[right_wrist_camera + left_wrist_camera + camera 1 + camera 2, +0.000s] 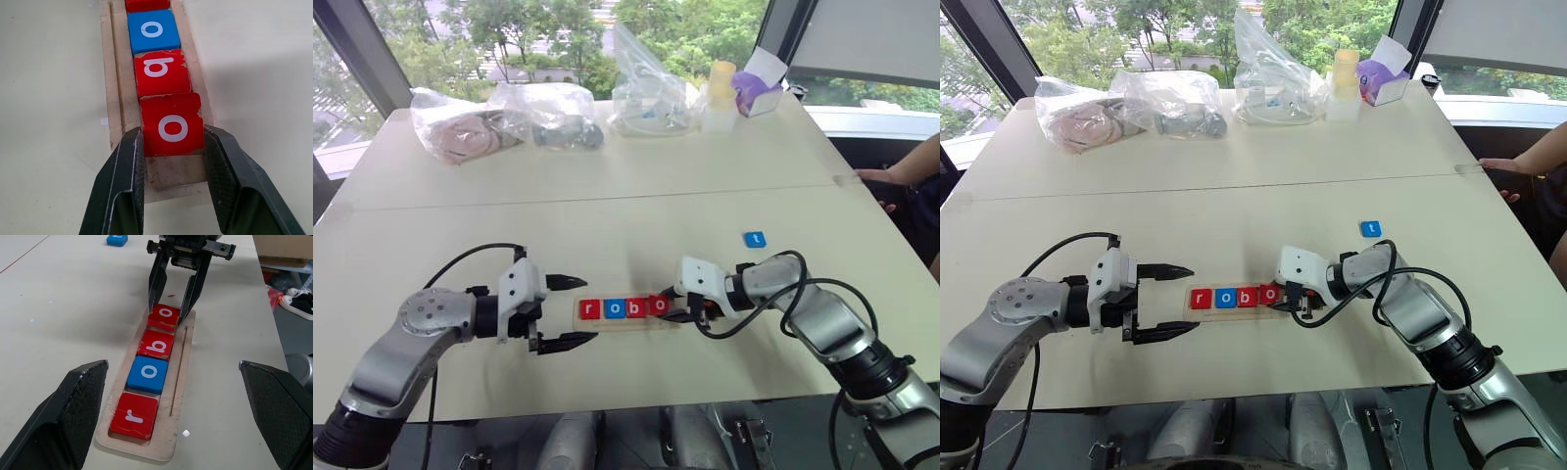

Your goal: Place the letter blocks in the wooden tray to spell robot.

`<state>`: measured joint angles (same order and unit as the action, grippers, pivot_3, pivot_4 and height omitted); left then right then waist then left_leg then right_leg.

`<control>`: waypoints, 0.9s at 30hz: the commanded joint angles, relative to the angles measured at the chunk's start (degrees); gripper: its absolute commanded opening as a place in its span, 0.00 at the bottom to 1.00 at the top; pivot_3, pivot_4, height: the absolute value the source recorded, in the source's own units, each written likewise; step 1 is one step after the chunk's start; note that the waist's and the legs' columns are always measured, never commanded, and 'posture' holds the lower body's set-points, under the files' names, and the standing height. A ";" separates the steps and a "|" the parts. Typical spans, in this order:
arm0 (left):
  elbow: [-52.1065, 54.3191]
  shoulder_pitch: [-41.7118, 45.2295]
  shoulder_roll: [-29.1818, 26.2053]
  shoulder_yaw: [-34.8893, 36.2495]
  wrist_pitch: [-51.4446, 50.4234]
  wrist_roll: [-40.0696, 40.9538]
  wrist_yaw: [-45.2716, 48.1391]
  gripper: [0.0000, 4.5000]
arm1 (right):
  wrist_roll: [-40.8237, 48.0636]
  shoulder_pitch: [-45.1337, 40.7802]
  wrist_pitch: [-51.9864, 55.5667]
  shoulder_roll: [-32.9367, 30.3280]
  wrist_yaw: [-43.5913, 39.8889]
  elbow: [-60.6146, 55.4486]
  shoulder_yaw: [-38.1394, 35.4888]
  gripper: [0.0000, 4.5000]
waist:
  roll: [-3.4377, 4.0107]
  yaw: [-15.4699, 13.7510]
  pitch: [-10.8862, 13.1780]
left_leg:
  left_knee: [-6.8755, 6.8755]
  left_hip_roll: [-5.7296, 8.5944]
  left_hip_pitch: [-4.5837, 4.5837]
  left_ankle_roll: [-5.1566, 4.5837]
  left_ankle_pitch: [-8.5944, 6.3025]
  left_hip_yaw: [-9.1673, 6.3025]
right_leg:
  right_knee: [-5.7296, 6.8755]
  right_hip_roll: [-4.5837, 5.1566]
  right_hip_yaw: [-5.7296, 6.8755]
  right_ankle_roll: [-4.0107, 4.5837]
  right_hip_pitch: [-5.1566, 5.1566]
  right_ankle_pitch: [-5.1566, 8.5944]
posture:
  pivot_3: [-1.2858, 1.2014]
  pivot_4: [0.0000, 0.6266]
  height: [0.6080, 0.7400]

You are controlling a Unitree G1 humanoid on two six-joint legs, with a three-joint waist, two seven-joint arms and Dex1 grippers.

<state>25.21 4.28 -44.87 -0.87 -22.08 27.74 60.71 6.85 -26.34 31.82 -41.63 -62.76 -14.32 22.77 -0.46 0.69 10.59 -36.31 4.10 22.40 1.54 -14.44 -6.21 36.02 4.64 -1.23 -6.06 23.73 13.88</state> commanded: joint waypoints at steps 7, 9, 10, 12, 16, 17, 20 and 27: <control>2.51 0.09 0.05 0.51 -0.20 0.71 -1.01 1.00 | -0.78 -1.83 -1.56 0.54 -0.69 -0.21 0.04 0.25 | 0.00 -0.02 0.00 | 0.00 0.00 0.00 0.00 0.00 0.00 | 0.00 0.00 0.00 0.00 0.00 0.00 | 0.52 0.24 1.00; 2.58 0.02 0.04 0.48 -0.20 0.75 -1.13 1.00 | -0.88 -1.95 -1.60 0.49 -1.04 -0.23 0.11 0.25 | 0.00 0.00 0.00 | 0.00 0.00 0.00 0.00 0.00 0.00 | 0.00 0.00 0.00 0.00 0.00 0.00 | 0.52 0.24 1.00; 2.58 0.02 0.05 0.45 -0.17 0.74 -1.16 1.00 | -1.03 -2.03 -1.75 0.39 -1.26 -0.21 0.24 0.25 | 0.00 0.01 0.00 | 0.00 0.00 0.00 0.00 0.00 0.00 | 0.00 0.00 0.00 0.00 0.00 0.00 | 0.52 0.24 1.00; 2.57 0.03 0.07 0.45 -0.19 0.78 -1.19 1.00 | -1.26 -2.10 -2.19 0.23 -1.55 -0.17 0.38 0.25 | 0.00 0.00 0.00 | 0.00 0.00 0.00 0.00 0.00 0.00 | 0.00 0.00 0.00 0.00 0.00 0.00 | 0.52 0.24 1.00; 2.37 0.21 0.13 0.35 -0.05 0.69 -1.19 1.00 | -1.06 -2.10 -1.96 0.28 -1.88 -0.55 0.31 0.25 | 0.00 -0.01 0.00 | 0.00 0.00 0.00 0.00 0.00 0.00 | 0.00 -0.01 0.00 0.00 0.00 0.00 | 0.52 0.24 1.00; 2.32 0.28 0.14 0.33 -0.06 0.69 -1.19 1.00 | -1.01 -2.18 -1.82 0.38 -1.90 -0.67 0.31 0.25 | 0.00 -0.01 0.00 | 0.00 0.00 0.00 0.00 0.00 0.00 | 0.00 -0.01 0.00 0.00 0.00 0.00 | 0.52 0.24 1.00; 2.26 0.35 0.14 0.30 -0.07 0.69 -1.17 1.00 | -0.99 -2.32 -1.68 0.60 -1.86 -0.71 0.34 0.25 | 0.00 -0.01 0.00 | 0.00 0.00 0.00 0.00 0.00 0.00 | 0.00 0.00 0.00 0.00 0.00 0.00 | 0.52 0.24 1.00; 2.27 0.42 0.14 0.28 -0.14 0.70 -1.21 1.00 | -1.18 -2.56 -1.89 0.80 -1.67 -0.25 0.38 0.25 | 0.00 -0.02 0.00 | 0.00 0.00 0.00 0.00 0.00 0.00 | 0.00 0.00 0.00 0.00 0.00 0.00 | 0.52 0.24 1.00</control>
<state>25.99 4.27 -44.79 -0.93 -22.25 27.85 59.58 5.72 -27.59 30.53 -41.31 -64.44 -13.68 23.81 -0.46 0.66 10.59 -36.31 4.10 22.40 1.54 -14.44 -6.21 36.02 4.64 -1.23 -6.06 23.73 13.88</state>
